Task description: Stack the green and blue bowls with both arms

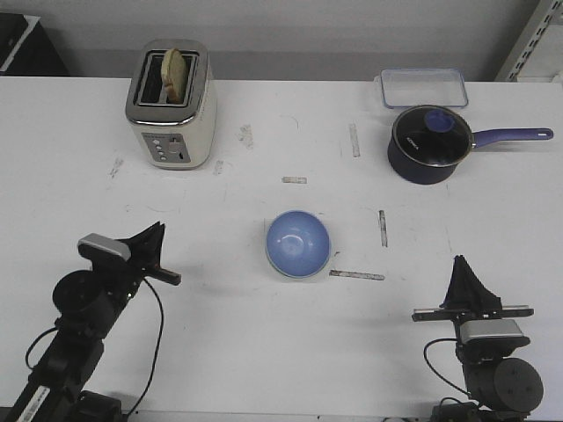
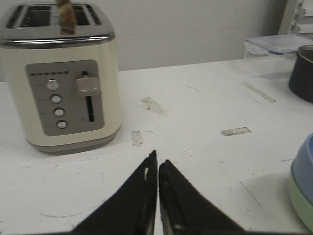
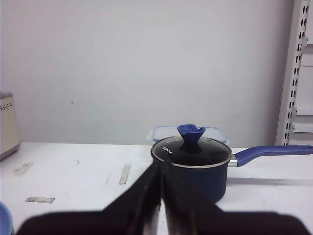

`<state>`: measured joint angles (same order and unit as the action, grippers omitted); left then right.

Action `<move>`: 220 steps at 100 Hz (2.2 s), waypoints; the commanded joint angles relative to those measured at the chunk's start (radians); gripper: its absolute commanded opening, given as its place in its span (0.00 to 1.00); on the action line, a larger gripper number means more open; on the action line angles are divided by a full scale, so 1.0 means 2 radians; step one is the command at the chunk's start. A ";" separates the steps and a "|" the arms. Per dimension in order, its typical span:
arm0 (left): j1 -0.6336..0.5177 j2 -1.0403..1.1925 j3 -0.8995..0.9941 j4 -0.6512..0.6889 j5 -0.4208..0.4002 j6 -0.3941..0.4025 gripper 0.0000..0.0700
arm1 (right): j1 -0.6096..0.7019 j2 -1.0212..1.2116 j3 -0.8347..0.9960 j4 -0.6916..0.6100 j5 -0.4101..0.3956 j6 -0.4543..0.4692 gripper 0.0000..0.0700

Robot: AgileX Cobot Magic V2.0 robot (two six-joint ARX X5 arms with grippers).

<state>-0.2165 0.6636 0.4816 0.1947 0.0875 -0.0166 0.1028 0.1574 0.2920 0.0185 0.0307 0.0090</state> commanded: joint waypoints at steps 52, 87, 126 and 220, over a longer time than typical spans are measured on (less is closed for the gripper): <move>0.044 -0.205 -0.066 -0.073 -0.016 0.003 0.00 | 0.000 0.000 0.001 0.005 0.002 0.008 0.00; 0.044 -0.205 -0.066 -0.074 -0.016 0.002 0.00 | 0.000 0.000 0.001 0.005 0.002 0.008 0.00; 0.066 -0.231 -0.082 -0.074 -0.018 0.003 0.00 | 0.000 0.000 0.001 0.005 0.002 0.008 0.00; 0.088 -0.330 -0.235 -0.028 -0.074 0.001 0.00 | 0.000 0.000 0.001 0.005 0.002 0.008 0.00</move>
<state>-0.0368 0.0051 0.0341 0.1196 -0.0551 -0.0166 0.1028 0.1577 0.2920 0.0189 0.0303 0.0090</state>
